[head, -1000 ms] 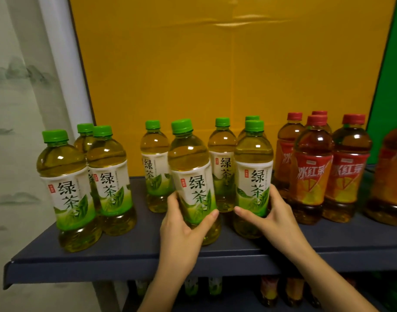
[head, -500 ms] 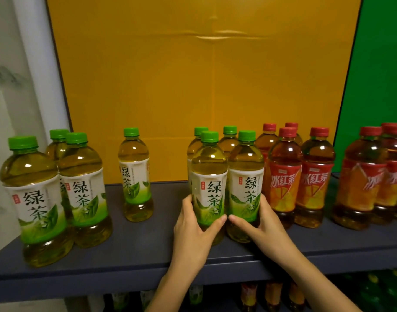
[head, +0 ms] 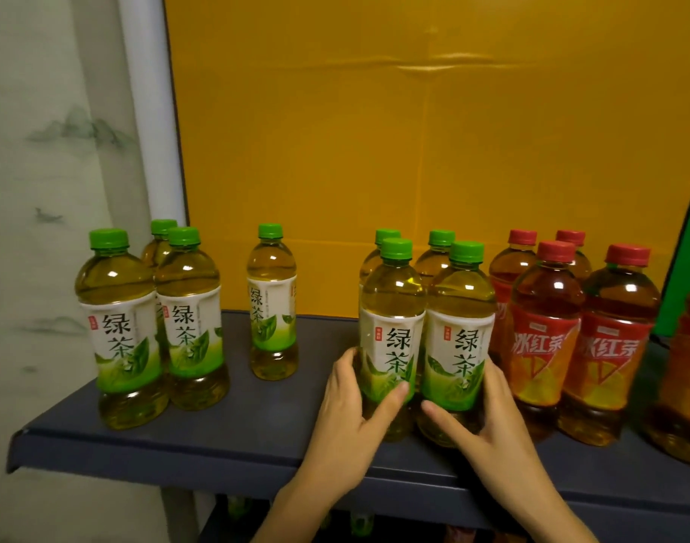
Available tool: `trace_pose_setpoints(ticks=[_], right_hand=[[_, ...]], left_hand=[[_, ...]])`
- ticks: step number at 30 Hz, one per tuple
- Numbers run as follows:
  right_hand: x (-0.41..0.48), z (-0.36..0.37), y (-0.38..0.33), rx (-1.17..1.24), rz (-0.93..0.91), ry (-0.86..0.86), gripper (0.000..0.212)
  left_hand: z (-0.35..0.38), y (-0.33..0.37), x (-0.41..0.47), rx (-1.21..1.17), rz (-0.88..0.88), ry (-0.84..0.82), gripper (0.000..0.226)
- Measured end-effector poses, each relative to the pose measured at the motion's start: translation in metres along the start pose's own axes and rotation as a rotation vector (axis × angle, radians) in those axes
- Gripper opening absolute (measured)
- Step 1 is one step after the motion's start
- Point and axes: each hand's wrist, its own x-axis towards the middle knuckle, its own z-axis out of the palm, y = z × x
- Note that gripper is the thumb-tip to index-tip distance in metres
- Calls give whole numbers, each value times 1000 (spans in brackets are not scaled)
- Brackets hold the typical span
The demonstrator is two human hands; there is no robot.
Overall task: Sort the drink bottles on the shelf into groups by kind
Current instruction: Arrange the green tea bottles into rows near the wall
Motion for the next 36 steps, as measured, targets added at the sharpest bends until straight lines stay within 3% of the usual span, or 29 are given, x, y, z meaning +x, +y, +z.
trace_pose_setpoints(ticks=[2,4,6,9,11,17,23,28,36], right_hand=[[-8,-1,0,-21,-1,53,90],[-19,0,-2,-107,-75,171,80],[-32,4,-7,-178,-195,267,73],[-42,19,-26,-130,-320,247,37],[-38,36,-38,-53,-343,127,30],[-4,103,-67,43,-307,-168,37],[55,165,-75,-66,-38,-154,68],[86,201,-65,-14,154,-167,96],[87,205,-50,32,211,-158,80]], left_hand=[[-14,-1,-8,26,15,134,53],[-36,-6,-18,90,57,322,37],[-61,-14,-26,184,93,492,34],[-93,-26,-28,313,57,676,44],[-106,-30,-25,346,-13,676,58],[-128,-39,-14,312,-108,485,85],[-128,-38,-8,337,-148,494,85],[-128,-45,-6,312,-113,555,79],[-130,-57,0,248,-9,563,70]])
